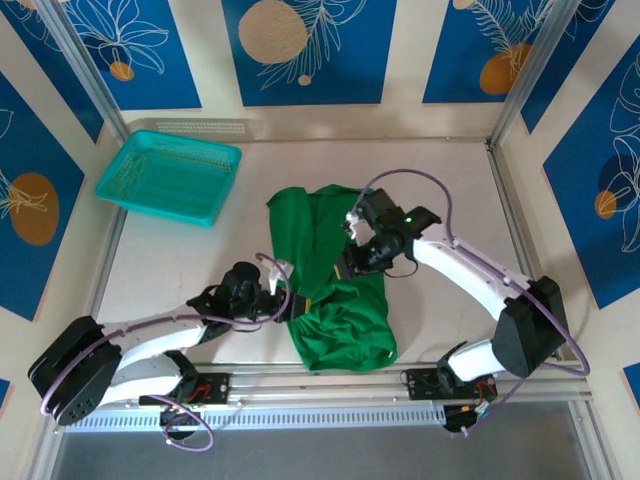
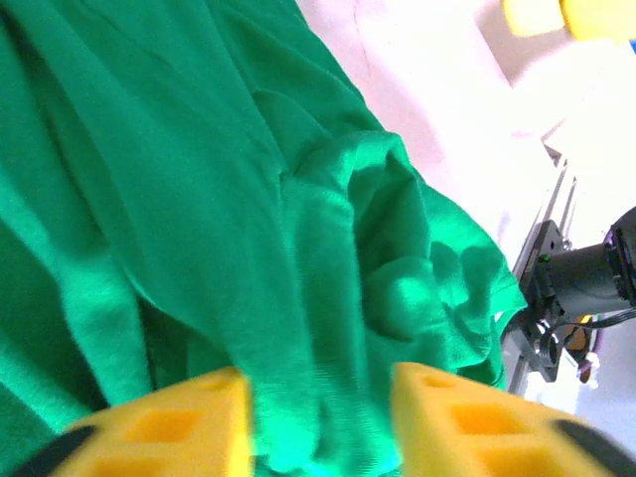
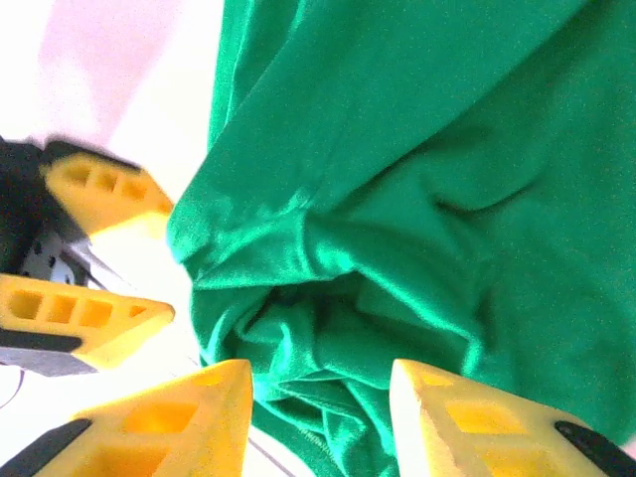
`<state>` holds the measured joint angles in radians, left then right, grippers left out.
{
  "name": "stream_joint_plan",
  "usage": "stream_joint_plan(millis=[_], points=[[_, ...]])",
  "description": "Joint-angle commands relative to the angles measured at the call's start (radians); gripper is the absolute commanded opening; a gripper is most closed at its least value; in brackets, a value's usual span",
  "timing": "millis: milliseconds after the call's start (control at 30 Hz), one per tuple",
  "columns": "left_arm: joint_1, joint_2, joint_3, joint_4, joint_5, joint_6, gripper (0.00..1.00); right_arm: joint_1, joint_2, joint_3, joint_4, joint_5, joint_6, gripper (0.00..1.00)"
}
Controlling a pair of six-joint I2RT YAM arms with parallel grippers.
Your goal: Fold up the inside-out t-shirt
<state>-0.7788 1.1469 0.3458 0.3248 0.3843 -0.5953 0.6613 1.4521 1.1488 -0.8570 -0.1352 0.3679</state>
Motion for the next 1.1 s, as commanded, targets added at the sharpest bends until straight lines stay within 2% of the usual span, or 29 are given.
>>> stream_joint_plan(millis=[0, 100, 267, 300, 367, 500, 633, 733, 800, 900, 1000, 1067], points=[[0.003, -0.030, -0.022, -0.034, -0.013, 0.010, 0.53, 0.077, 0.067, -0.042, -0.009, -0.023, 0.061, 0.42], [0.003, -0.053, -0.015, -0.064, -0.018, 0.020, 0.54, 0.106, 0.124, -0.061, 0.068, 0.027, 0.083, 0.42], [0.004, -0.089, -0.023, -0.112, 0.025, 0.020, 0.54, 0.133, 0.206, 0.008, 0.105, 0.130, 0.086, 0.41], [0.003, -0.101, -0.026, -0.124, 0.027, 0.020, 0.54, 0.133, 0.215, 0.013, 0.113, 0.144, 0.081, 0.38], [0.002, -0.138, -0.032, -0.159, 0.027, 0.019, 0.54, 0.131, 0.226, 0.029, 0.115, 0.155, 0.067, 0.20], [0.001, -0.218, -0.046, -0.194, 0.000, 0.005, 0.54, 0.144, 0.219, 0.051, 0.104, 0.140, 0.046, 0.00], [0.000, -0.250, -0.042, -0.190, -0.031, -0.023, 0.57, 0.146, 0.200, 0.060, 0.084, 0.065, 0.044, 0.00], [-0.003, -0.234, -0.031, -0.183, -0.069, -0.069, 0.64, 0.162, 0.140, 0.052, 0.066, -0.050, 0.025, 0.00], [-0.003, -0.210, -0.026, -0.168, -0.088, -0.095, 0.66, 0.176, 0.080, 0.034, 0.054, -0.096, -0.006, 0.00], [-0.003, -0.149, -0.011, -0.132, -0.094, -0.121, 0.66, 0.202, -0.021, -0.042, 0.062, -0.152, -0.075, 0.00], [-0.006, -0.065, 0.015, -0.091, -0.081, -0.125, 0.66, 0.219, -0.105, -0.175, 0.144, -0.273, -0.106, 0.00], [-0.011, -0.006, 0.025, -0.052, -0.065, -0.131, 0.64, 0.225, -0.121, -0.244, 0.187, -0.288, -0.096, 0.10]])
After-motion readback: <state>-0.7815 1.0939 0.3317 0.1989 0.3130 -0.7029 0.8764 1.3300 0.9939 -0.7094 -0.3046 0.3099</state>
